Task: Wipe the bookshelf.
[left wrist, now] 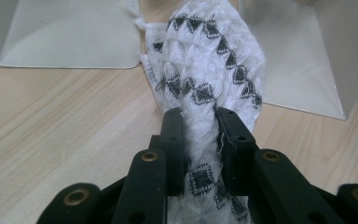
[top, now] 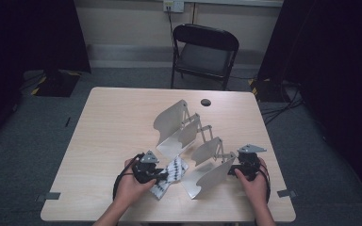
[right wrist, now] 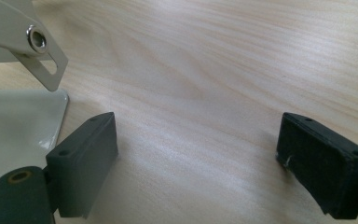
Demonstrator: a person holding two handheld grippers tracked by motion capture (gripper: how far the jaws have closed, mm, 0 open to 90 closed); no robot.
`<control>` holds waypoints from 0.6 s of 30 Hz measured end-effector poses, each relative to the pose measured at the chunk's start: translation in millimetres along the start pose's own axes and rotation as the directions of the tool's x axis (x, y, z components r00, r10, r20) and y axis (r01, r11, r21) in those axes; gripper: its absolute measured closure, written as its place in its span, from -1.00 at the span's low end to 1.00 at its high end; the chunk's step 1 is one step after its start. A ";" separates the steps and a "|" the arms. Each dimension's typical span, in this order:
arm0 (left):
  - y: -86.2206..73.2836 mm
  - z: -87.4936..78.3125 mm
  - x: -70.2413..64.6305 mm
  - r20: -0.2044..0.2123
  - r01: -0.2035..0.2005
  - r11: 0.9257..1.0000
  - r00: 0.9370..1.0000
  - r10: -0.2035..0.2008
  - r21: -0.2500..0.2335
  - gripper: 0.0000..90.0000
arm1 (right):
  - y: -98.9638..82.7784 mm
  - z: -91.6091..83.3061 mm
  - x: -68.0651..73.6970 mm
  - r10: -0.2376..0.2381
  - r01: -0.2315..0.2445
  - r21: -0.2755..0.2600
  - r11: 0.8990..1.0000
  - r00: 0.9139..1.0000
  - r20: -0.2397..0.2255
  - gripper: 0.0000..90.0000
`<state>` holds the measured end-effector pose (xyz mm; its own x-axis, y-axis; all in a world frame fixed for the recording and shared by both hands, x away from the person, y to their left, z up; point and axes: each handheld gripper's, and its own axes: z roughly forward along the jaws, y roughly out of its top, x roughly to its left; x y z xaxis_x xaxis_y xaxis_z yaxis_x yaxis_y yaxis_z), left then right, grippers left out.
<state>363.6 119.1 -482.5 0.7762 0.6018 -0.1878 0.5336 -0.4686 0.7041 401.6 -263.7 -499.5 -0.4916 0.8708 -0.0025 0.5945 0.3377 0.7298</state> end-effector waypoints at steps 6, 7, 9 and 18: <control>-3.5 -5.0 6.3 -0.018 0.015 1.000 1.000 -0.015 -0.006 0.64 | 0.0 0.0 0.0 0.001 -0.001 0.000 1.000 1.000 0.000 -0.74; -4.1 -5.8 7.3 -0.020 0.017 1.000 1.000 -0.017 -0.008 0.64 | 0.0 0.0 0.0 0.000 0.000 0.000 1.000 1.000 0.000 -0.74; -5.3 -7.5 9.5 -0.023 0.020 1.000 1.000 -0.021 -0.009 0.64 | 0.0 0.0 0.0 0.001 -0.001 0.000 1.000 1.000 0.000 -0.74; -9.4 -13.4 18.6 -0.045 0.045 0.999 0.998 -0.046 -0.016 0.64 | 0.0 0.0 0.0 0.001 -0.001 0.000 1.000 1.000 0.000 -0.74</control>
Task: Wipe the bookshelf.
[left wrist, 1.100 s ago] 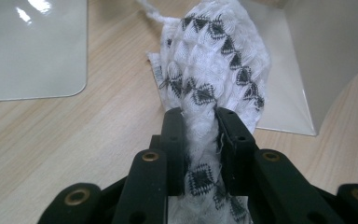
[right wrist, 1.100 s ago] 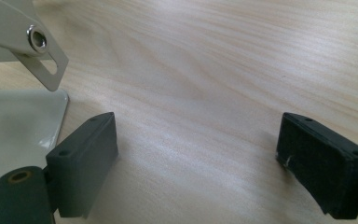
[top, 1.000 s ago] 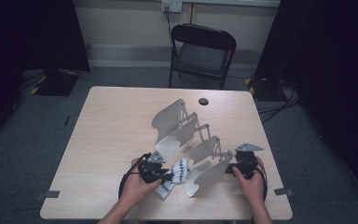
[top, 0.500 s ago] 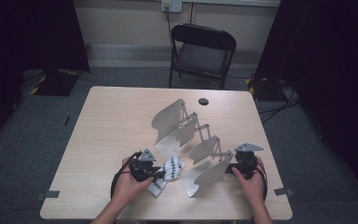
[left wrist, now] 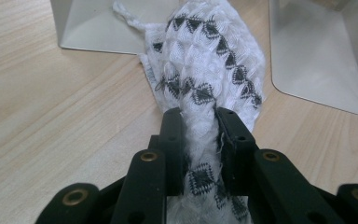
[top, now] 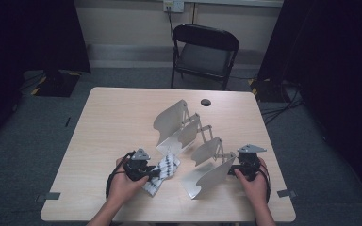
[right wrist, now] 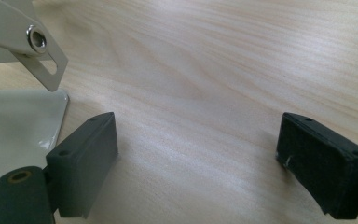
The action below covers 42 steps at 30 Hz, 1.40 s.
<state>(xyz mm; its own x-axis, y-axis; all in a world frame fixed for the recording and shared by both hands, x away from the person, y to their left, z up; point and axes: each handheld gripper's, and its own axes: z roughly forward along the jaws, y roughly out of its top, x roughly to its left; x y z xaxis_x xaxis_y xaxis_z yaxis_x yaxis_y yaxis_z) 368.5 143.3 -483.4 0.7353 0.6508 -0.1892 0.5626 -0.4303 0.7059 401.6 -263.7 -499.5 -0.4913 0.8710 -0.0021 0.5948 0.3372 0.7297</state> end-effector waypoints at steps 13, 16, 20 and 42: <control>-2.7 -5.4 3.1 -0.017 0.007 1.000 1.000 -0.007 -0.008 0.60 | -0.4 -0.5 0.3 0.003 -0.003 0.001 1.000 1.000 0.002 -0.74; -1.5 -7.6 2.7 -0.016 -0.002 1.000 1.000 0.002 -0.010 0.56 | -1.6 -2.1 -0.8 0.004 -0.004 -0.004 1.000 1.000 0.001 -0.69; -1.3 -8.5 3.0 -0.013 -0.002 1.000 1.000 0.002 -0.021 0.50 | -5.4 -9.4 -6.6 0.019 -0.019 0.011 1.000 1.000 0.020 -0.67; 15.4 -13.0 -10.6 -0.028 -0.084 0.994 0.996 0.082 -0.073 0.07 | -19.9 -54.0 3.3 -0.059 0.059 0.049 0.997 0.998 0.002 -0.61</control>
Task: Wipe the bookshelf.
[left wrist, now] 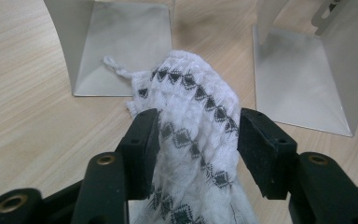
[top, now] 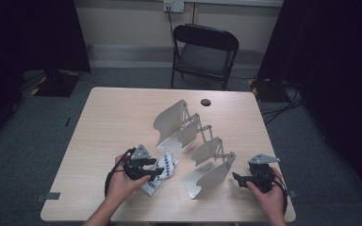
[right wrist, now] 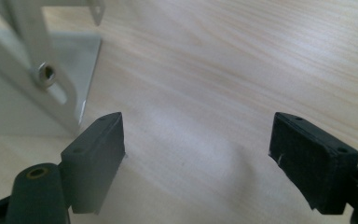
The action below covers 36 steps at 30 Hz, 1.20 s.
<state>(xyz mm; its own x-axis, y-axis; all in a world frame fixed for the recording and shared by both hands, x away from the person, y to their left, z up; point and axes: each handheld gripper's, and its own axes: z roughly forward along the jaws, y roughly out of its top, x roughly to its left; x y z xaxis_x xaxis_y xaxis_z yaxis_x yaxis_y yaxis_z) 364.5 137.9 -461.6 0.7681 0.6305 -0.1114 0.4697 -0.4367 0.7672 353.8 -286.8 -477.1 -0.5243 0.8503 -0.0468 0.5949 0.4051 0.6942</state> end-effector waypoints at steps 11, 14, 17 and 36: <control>-4.6 -3.2 6.4 -0.012 -0.011 1.000 1.000 0.011 0.022 0.09 | -6.2 -12.1 14.3 -0.054 0.054 0.010 0.998 0.997 -0.049 -0.62; -7.5 -1.4 6.8 -0.013 -0.013 0.999 1.000 0.014 0.034 0.09 | -7.4 -11.3 19.6 -0.077 0.078 0.014 0.997 0.995 -0.065 -0.63; -9.2 -0.4 7.7 -0.011 -0.022 0.999 1.000 0.022 0.042 0.10 | -7.5 -10.5 23.2 -0.086 0.087 0.015 0.996 0.994 -0.073 -0.64; -16.2 5.3 8.1 -0.021 -0.013 0.998 1.000 0.015 0.058 0.12 | 3.9 -2.0 45.2 -0.143 0.140 -0.036 0.990 0.981 -0.127 -0.65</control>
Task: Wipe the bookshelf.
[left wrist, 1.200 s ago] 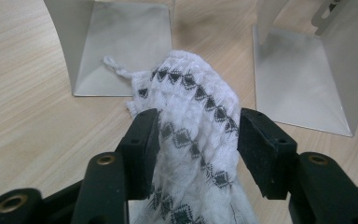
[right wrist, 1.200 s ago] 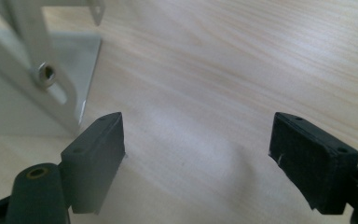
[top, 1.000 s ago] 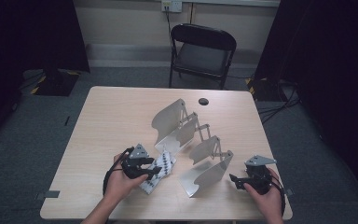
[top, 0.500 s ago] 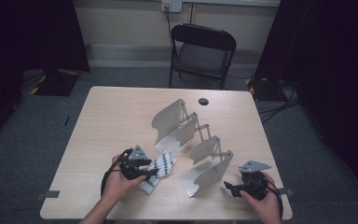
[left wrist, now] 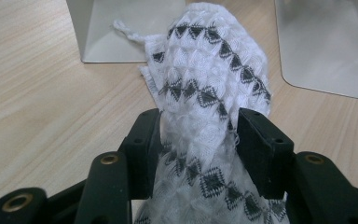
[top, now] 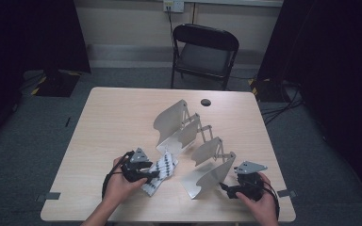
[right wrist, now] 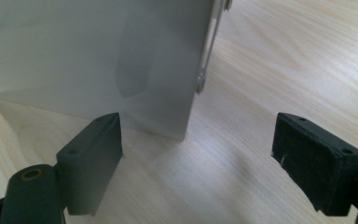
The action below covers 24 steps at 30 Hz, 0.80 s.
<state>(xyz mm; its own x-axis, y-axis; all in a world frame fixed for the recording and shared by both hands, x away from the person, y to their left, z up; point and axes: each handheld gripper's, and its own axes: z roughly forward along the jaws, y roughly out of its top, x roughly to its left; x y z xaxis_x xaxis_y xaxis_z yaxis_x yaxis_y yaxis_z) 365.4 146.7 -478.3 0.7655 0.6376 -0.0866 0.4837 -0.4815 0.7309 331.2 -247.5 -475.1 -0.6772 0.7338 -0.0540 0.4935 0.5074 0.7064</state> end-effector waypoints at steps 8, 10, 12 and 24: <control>-1.1 0.7 1.1 -0.003 0.001 1.000 1.000 -0.001 0.005 0.12 | -0.2 2.2 0.2 0.000 0.000 0.007 1.000 1.000 0.001 -0.65; -1.2 0.9 1.3 -0.004 0.000 1.000 1.000 0.000 0.006 0.12 | -0.1 2.3 0.2 0.000 0.000 0.006 1.000 1.000 0.002 -0.65; -1.2 0.7 2.4 -0.009 -0.011 1.000 1.000 0.011 0.010 0.12 | 0.7 3.1 0.8 -0.003 0.003 0.005 1.000 1.000 -0.006 -0.65; -3.1 3.2 2.4 -0.004 0.001 1.000 1.000 -0.001 0.012 0.12 | 3.3 7.7 4.7 -0.024 0.024 0.011 1.000 1.000 -0.017 -0.66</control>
<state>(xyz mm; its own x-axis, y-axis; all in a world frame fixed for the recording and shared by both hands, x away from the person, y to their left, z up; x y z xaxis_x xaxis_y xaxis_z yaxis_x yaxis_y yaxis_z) 367.1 147.8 -482.9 0.7634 0.6403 -0.0847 0.4895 -0.4880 0.7226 333.8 -238.9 -478.4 -0.6981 0.7136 -0.0588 0.4829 0.5299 0.6971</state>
